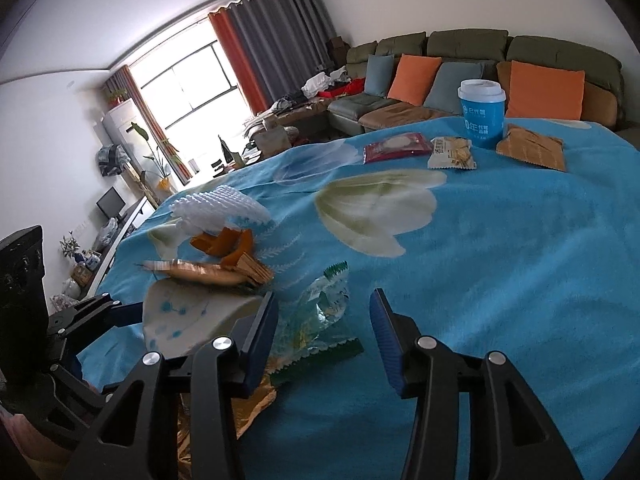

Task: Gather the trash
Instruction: 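Grasp the white paper cup with the left gripper while the right gripper grasps a clear packet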

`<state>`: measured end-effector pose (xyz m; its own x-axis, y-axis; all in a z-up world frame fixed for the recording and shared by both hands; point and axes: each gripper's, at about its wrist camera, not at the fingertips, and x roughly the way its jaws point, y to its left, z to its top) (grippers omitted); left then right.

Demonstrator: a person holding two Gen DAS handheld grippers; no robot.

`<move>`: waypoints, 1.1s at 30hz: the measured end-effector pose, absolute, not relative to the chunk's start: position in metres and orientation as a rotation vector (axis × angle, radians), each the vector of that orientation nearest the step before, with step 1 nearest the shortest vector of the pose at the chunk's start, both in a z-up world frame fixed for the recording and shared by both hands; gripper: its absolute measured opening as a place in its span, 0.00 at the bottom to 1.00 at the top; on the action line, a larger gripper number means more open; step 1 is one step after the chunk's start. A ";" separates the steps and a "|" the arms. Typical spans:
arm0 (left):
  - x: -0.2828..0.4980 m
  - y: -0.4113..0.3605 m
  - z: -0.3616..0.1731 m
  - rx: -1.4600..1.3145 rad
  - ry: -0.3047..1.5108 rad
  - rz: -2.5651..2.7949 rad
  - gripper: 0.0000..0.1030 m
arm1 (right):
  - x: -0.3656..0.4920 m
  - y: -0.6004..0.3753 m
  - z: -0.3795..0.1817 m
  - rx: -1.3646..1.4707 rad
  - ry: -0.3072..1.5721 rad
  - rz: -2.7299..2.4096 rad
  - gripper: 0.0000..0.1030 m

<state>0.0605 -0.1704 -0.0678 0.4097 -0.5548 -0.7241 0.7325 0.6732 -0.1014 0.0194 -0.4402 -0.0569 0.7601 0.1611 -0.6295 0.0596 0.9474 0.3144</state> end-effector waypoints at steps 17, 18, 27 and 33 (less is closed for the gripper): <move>0.057 -0.126 -0.051 0.147 0.753 -0.817 0.75 | 0.016 -0.441 -0.054 0.331 0.691 0.066 0.09; 0.056 -0.123 -0.050 0.140 0.751 -0.817 0.75 | 0.017 -0.440 -0.052 0.330 0.690 0.068 0.09; 0.057 -0.084 -0.041 0.056 0.732 -0.799 0.75 | 0.015 -0.430 -0.039 0.310 0.655 0.094 0.09; 0.058 -0.057 -0.036 0.006 0.719 -0.760 0.75 | 0.016 -0.418 -0.031 0.295 0.636 0.119 0.09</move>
<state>0.0579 -0.0573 -0.0358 0.5010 -0.6265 -0.5971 0.6305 0.7368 -0.2440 0.0157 -0.4184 -0.0310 0.7991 0.1996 -0.5671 -0.0194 0.9514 0.3075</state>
